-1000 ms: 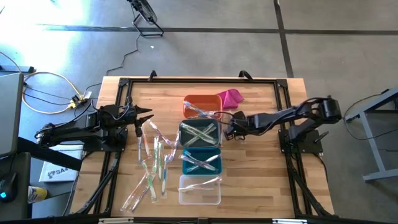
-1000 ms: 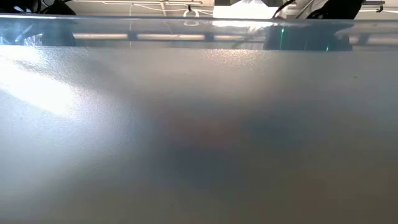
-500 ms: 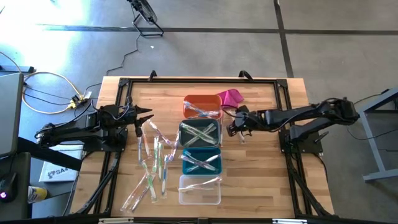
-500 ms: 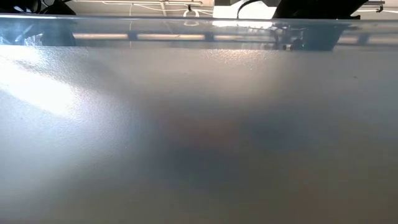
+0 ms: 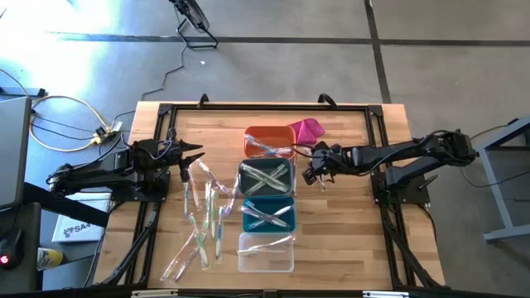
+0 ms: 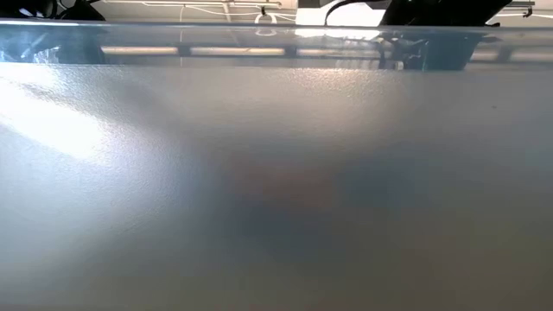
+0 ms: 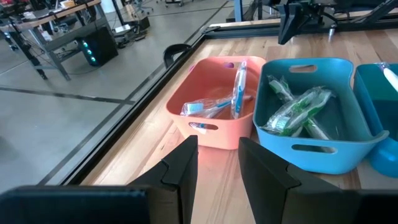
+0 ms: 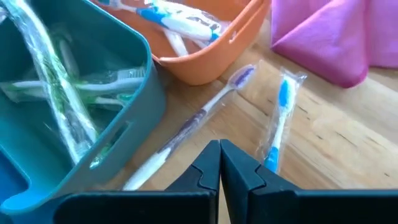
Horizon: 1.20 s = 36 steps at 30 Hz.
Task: Pick & Place Toothbrushes
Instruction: Put the blue toothbrush into the orange bin
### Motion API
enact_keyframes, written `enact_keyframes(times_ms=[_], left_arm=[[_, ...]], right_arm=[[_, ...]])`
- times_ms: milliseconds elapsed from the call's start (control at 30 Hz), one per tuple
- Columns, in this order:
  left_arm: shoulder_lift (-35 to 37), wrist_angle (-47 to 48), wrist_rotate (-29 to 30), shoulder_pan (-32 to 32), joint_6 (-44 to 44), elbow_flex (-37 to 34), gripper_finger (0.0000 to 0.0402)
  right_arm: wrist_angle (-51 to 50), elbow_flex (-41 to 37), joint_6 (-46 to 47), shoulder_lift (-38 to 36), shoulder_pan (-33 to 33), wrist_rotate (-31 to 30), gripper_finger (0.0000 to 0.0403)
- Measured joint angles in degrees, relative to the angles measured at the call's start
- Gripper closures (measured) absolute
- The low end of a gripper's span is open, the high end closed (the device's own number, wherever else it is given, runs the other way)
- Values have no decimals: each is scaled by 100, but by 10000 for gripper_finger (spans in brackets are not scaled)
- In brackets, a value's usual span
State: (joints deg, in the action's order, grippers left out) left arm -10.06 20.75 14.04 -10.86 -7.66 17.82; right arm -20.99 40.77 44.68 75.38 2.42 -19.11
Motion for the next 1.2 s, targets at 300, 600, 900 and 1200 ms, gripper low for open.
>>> enact_keyframes(times_ms=[300, 600, 900, 1200], left_arm=[[0, 0, 0, -1, 0, 0, 289], [0, 0, 0, -1, 2, 0, 289], [0, 0, 0, 0, 2, 0, 289], [1, 0, 0, -1, 2, 0, 289]], right_arm=[[-537, 0, 371, 4, 0, -25, 348], [-565, 0, 502, 4, 0, -52, 258], [-514, -291, 970, 4, -7, -218, 266], [-51, -736, 1389, 6, -7, -195, 279]])
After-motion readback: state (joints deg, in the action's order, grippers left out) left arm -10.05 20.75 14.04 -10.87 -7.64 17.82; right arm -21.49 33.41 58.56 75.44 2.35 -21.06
